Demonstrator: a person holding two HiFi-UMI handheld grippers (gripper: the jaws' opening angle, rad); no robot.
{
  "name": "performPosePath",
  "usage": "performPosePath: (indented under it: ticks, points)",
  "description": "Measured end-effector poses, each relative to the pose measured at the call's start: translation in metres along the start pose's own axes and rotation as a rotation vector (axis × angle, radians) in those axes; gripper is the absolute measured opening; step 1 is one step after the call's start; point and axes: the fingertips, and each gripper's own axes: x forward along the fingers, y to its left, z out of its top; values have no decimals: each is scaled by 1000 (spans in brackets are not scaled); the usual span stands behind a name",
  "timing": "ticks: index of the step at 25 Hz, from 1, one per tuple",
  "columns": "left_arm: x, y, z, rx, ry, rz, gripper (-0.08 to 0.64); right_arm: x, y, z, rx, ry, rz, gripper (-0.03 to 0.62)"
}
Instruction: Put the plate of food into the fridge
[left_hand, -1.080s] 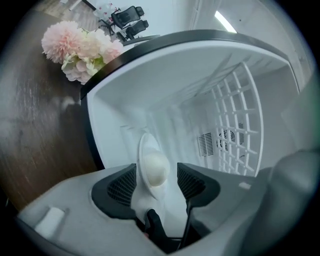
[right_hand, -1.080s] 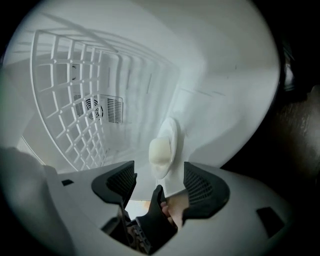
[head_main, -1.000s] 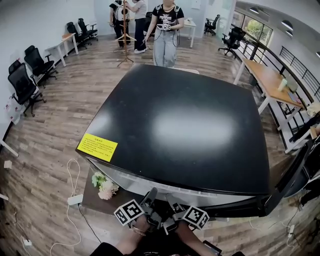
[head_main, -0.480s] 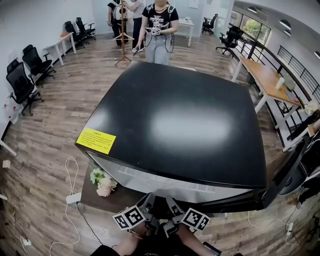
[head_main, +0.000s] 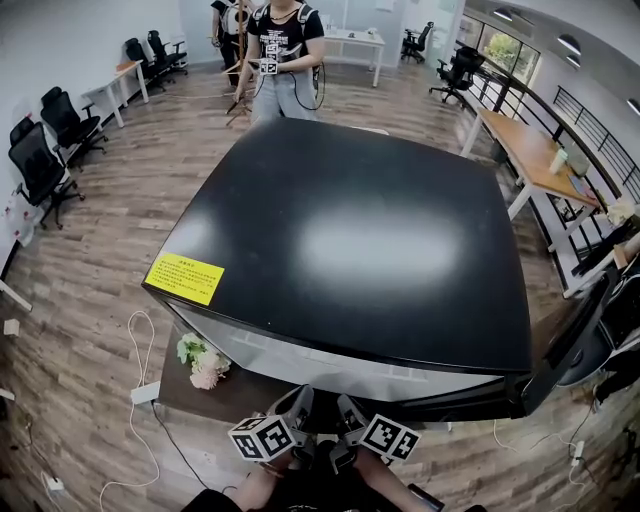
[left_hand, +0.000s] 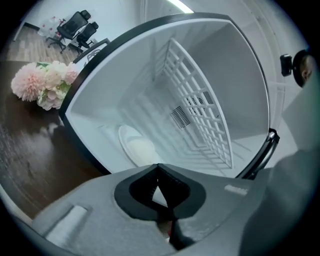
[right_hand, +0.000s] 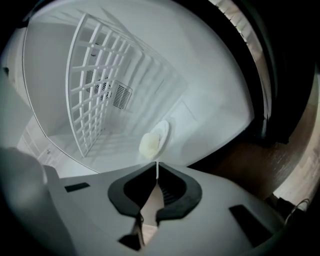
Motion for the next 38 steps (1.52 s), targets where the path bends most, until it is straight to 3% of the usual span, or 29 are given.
performPosePath:
  ticks: [3,6,17,38]
  points:
    - [2,-3,-4,48,22,1,8,-4,-3,4,-80,2,-55,9]
    - [3,-2,-5,43,20,7,8,-7,-5,11,-132,-16,-70,8]
    - [-10,3,-10,334,65,85,8,-14,6,15,-416,-73,-93,8]
    - [-14,0,-14,367,78,71,8,-7,14,2,-442,-62,-91,6]
